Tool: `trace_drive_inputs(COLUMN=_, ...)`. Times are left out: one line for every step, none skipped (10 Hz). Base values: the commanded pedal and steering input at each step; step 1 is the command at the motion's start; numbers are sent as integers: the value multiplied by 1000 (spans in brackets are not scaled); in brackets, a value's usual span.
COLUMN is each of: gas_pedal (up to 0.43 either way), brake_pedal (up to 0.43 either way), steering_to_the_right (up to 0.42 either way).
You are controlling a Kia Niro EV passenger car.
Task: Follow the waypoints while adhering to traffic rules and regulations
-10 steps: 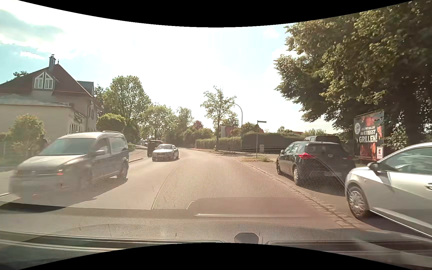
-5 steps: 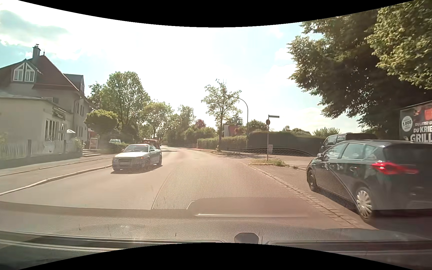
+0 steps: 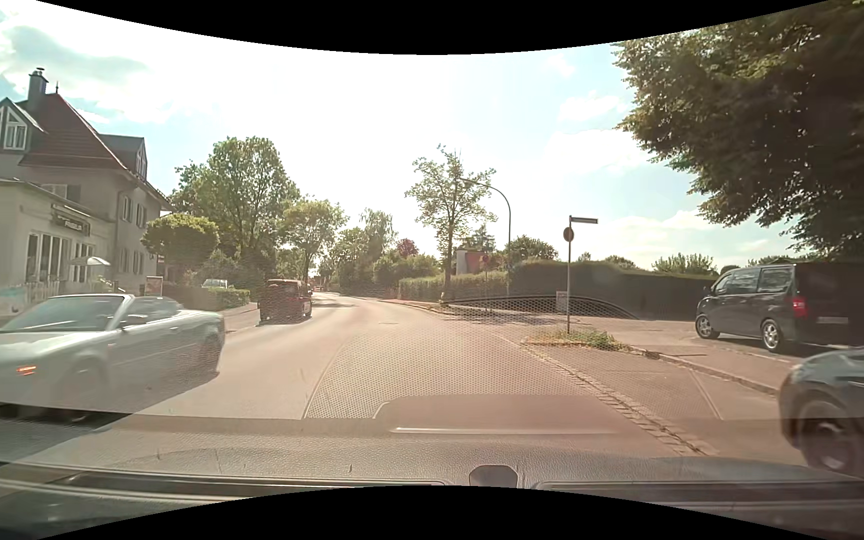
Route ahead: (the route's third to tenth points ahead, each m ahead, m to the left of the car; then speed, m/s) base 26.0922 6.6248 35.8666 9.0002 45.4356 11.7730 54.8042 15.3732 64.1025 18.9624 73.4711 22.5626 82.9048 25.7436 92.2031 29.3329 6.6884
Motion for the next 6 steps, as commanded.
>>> trace_drive_inputs(gas_pedal=0, brake_pedal=6, steering_to_the_right=-25)
trace_drive_inputs(gas_pedal=0, brake_pedal=6, steering_to_the_right=-25)
trace_drive_inputs(gas_pedal=0, brake_pedal=6, steering_to_the_right=-25)
trace_drive_inputs(gas_pedal=0, brake_pedal=6, steering_to_the_right=-25)
trace_drive_inputs(gas_pedal=0, brake_pedal=6, steering_to_the_right=-25)
trace_drive_inputs(gas_pedal=28, brake_pedal=6, steering_to_the_right=-25)
